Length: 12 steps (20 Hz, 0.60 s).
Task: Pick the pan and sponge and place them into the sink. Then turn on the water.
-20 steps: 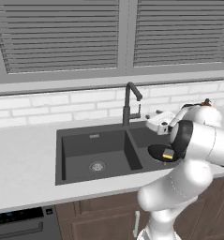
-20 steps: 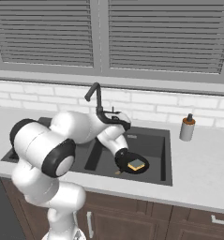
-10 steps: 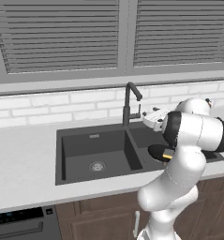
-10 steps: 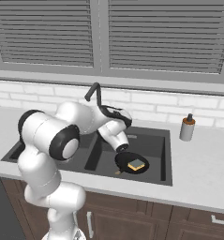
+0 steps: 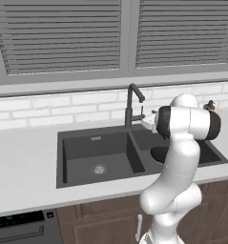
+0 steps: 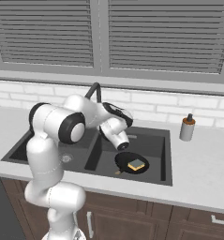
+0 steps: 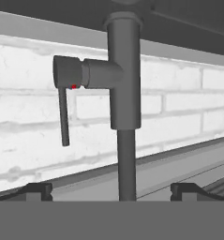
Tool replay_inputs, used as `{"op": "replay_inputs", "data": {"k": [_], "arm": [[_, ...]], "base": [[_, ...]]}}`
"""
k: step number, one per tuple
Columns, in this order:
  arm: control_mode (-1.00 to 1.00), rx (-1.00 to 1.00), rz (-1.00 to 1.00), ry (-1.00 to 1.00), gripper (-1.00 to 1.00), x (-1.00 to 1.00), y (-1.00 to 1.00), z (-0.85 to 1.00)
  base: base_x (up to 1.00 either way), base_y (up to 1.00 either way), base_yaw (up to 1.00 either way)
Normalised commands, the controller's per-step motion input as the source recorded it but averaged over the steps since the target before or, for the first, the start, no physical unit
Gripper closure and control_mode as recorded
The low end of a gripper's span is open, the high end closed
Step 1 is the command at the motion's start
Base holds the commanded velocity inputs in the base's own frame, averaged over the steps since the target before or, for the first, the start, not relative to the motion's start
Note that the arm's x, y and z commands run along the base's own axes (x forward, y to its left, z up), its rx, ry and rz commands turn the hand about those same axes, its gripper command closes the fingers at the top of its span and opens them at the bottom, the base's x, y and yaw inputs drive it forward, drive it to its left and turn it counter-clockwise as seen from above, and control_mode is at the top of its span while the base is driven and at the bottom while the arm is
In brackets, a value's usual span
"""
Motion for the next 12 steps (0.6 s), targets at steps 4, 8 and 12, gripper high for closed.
{"op": "replay_inputs", "data": {"k": [4,8,12], "arm": [[-1.0,0.0,-0.02,0.0,-1.0,0.47,-0.01,-0.28],[-1.0,0.0,-0.02,0.0,-1.0,0.5,-0.07,-0.16],[-1.0,0.0,-0.02,0.0,-1.0,0.51,-0.06,-0.08]], "base": [[0.0,0.0,0.0],[0.0,0.0,0.0],[0.0,0.0,0.0]]}}
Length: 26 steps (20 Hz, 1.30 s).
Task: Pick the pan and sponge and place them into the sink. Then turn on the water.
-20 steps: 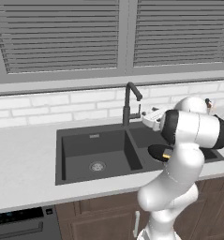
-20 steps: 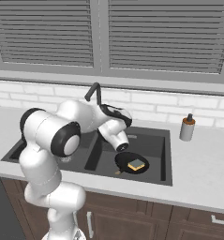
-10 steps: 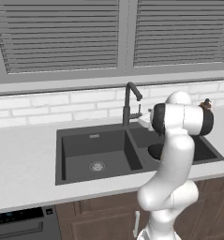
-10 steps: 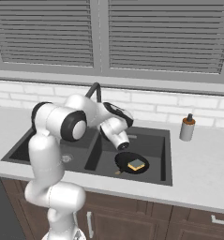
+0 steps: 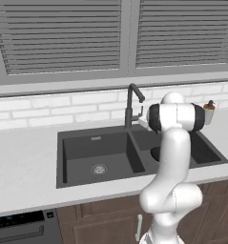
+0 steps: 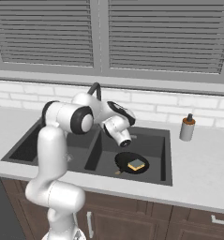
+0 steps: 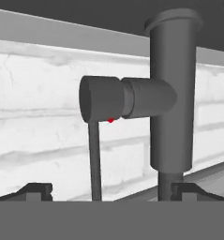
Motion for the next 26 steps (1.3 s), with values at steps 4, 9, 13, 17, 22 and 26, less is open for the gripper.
{"op": "replay_inputs", "data": {"k": [4,9,13,17,22,26], "arm": [[-1.0,0.0,-0.02,0.0,-1.0,0.45,-0.01,-0.08],[-1.0,0.0,-0.03,0.0,-1.0,0.45,0.0,-0.14],[-1.0,0.0,-0.03,0.0,-1.0,0.46,0.0,-0.2],[-1.0,0.0,-0.02,0.0,-1.0,0.36,0.0,-0.21],[-1.0,0.0,-0.02,0.0,1.0,0.12,-0.11,-0.07],[-1.0,0.0,-0.06,0.0,1.0,0.08,-0.25,-0.07]], "base": [[0.0,0.0,0.0],[0.0,0.0,0.0],[0.0,0.0,0.0],[0.0,0.0,0.0],[0.0,0.0,0.0],[0.0,0.0,0.0]]}}
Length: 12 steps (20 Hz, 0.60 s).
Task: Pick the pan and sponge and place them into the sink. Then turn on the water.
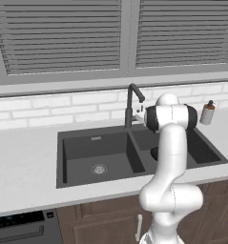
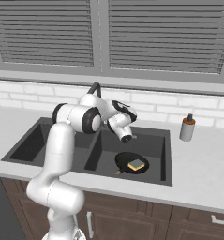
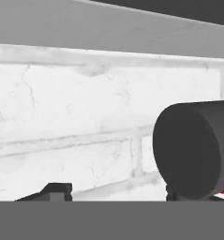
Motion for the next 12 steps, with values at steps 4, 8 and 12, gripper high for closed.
{"op": "replay_inputs", "data": {"k": [4,8,12], "arm": [[-1.0,0.05,-0.08,0.03,1.0,0.31,-0.56,-0.08],[-1.0,0.04,-0.14,0.08,1.0,0.44,-0.59,-0.11],[-1.0,0.03,-0.14,0.21,1.0,0.5,-0.76,-0.06]], "base": [[0.0,0.0,0.0],[0.0,0.0,0.0],[0.0,0.0,0.0]]}}
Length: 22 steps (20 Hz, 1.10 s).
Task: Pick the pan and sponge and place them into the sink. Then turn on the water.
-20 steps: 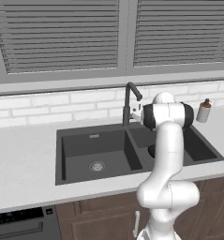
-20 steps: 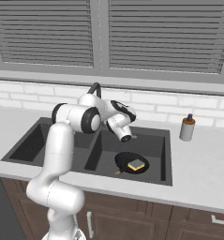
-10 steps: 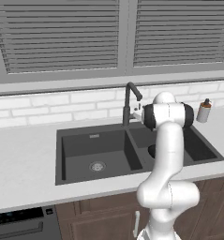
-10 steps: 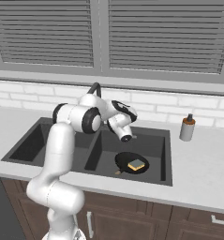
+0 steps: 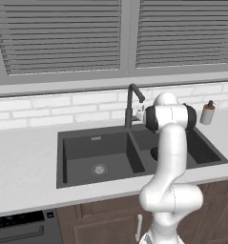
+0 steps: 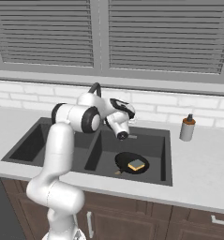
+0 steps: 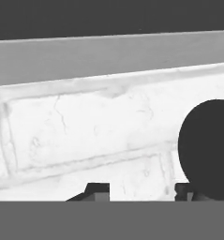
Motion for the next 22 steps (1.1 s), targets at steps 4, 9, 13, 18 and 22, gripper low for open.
{"op": "replay_inputs", "data": {"k": [4,9,13,18,22], "arm": [[-1.0,0.1,-0.12,0.17,1.0,0.44,-0.98,-0.13],[-1.0,0.13,-0.14,0.18,1.0,0.54,-1.0,-0.21],[-1.0,0.12,-0.13,0.19,1.0,0.57,-1.0,-0.25],[-1.0,0.18,-0.05,0.08,1.0,0.09,-0.98,-0.09],[-1.0,0.26,0.0,-0.12,1.0,-0.72,-0.91,0.15]], "base": [[0.0,0.0,0.0],[0.0,0.0,0.0],[0.0,0.0,0.0],[0.0,0.0,0.0],[0.0,0.0,0.0]]}}
